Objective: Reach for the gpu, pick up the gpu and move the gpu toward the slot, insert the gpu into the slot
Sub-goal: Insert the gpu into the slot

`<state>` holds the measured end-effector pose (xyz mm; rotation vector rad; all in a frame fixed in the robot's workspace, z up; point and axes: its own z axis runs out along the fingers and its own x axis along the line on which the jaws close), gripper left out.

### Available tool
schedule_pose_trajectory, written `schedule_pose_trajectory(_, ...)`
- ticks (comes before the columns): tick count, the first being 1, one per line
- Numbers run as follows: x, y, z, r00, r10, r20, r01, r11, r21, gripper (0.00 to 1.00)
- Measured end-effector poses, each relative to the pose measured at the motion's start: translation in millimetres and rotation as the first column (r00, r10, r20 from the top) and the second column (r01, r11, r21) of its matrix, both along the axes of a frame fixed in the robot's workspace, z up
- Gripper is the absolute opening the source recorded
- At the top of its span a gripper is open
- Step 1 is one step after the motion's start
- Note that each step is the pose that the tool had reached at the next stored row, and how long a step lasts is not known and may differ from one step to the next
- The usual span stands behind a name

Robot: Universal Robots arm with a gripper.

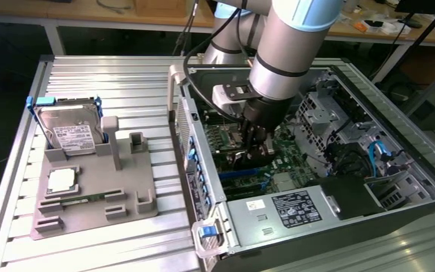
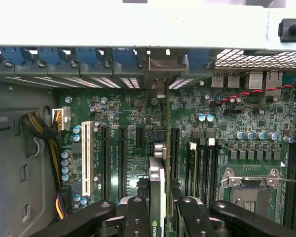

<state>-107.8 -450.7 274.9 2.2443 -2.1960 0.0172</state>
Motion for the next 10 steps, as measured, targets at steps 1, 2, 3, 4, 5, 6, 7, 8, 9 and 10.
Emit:
schedule_pose_trajectory(1, -0.1, 0.2, 0.7, 1.0000, 0.000, 0.0003, 0.000, 1.0000, -0.0001, 0.27)
schedule_pose_trajectory(2, -0.1, 0.3, 1.8, 1.0000, 0.000, 0.0004, 0.000, 1.0000, 0.0001, 0.27)
schedule_pose_trajectory(3, 0.0, 0.4, 2.8, 1.0000, 0.000, 0.0003, 0.000, 1.0000, -0.0001, 0.27)
schedule_pose_trajectory(4, 0.0, 0.4, 2.9, 1.0000, 0.000, 0.0003, 0.000, 1.0000, -0.0001, 0.27)
schedule_pose_trajectory(5, -0.1, 0.4, 2.9, 1.0000, 0.000, 0.0003, 0.000, 1.0000, -0.0001, 0.27)
schedule_pose_trajectory(6, -0.1, 0.4, 2.9, 1.0000, 0.000, 0.0003, 0.000, 1.0000, -0.0001, 0.27)
schedule_pose_trajectory(7, -0.1, 0.4, 2.9, 1.0000, 0.000, 0.0003, 0.000, 1.0000, -0.0001, 0.27)
schedule_pose_trajectory(8, -0.1, 0.4, 2.8, 1.0000, 0.000, 0.0002, 0.000, 1.0000, -0.0003, 0.27)
schedule_pose_trajectory(9, -0.1, 0.3, 2.8, 1.0000, 0.000, 0.0001, 0.000, 1.0000, -0.0004, 0.27)
schedule_pose_trajectory(10, -0.1, 0.3, 2.6, 1.0000, 0.000, 0.0000, 0.000, 1.0000, -0.0004, 0.27)
